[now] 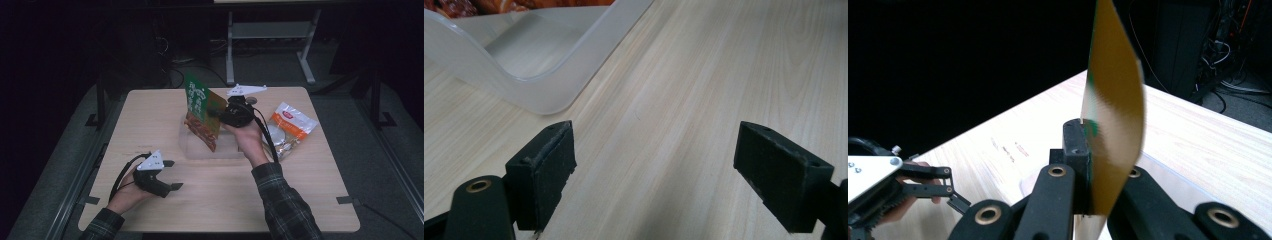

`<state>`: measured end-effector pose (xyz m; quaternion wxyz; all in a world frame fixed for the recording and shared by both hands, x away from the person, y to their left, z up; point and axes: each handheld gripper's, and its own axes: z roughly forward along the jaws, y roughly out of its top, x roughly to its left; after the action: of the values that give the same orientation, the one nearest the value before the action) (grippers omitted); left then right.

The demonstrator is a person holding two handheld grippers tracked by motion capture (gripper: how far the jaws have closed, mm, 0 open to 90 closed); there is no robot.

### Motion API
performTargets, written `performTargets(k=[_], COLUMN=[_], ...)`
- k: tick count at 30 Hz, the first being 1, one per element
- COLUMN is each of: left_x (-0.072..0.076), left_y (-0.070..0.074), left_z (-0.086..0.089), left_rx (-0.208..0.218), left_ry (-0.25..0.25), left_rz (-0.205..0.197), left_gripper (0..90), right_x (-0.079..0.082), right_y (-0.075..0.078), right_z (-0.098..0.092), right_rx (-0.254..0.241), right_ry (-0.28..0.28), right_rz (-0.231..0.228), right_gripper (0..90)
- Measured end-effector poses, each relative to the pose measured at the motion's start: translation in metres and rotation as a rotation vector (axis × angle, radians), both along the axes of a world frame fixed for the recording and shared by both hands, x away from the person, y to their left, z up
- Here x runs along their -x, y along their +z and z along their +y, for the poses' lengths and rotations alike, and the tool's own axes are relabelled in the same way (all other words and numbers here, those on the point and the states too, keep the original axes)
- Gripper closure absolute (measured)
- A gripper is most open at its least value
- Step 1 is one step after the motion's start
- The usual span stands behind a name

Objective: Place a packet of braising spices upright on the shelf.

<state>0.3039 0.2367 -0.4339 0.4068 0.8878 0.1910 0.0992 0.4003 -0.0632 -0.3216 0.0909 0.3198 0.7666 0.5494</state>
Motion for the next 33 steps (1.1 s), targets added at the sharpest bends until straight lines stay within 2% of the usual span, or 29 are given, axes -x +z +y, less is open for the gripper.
performTargets(k=[11, 18, 25, 29, 31, 33], left_x=[0.0, 0.0, 0.0, 0.001, 0.0, 0.0], left_y=[-0.001, -0.002, -0.003, -0.004, -0.004, -0.004], left_z=[0.0, -0.001, -0.002, -0.002, -0.002, -0.003], left_rx=[-0.003, -0.004, -0.008, -0.008, -0.009, -0.01], left_ry=[-0.001, -0.003, -0.003, -0.003, -0.005, -0.006], left_rz=[0.0, 0.007, 0.008, 0.012, 0.013, 0.013], left_gripper=[16.3, 16.3, 16.3, 16.3, 16.3, 16.3], right_x=[-0.004, -0.007, -0.007, -0.007, -0.007, -0.006], right_y=[-0.013, -0.021, -0.023, -0.028, -0.03, -0.029], right_z=[0.008, 0.008, 0.008, 0.01, 0.01, 0.01], right_rx=[0.02, 0.028, 0.035, 0.069, 0.057, 0.066], right_ry=[0.003, 0.003, 0.004, 0.001, 0.008, 0.005], right_rz=[0.004, 0.029, 0.036, 0.043, 0.039, 0.034], right_gripper=[90.0, 89.9, 89.4, 88.9, 88.9, 88.8])
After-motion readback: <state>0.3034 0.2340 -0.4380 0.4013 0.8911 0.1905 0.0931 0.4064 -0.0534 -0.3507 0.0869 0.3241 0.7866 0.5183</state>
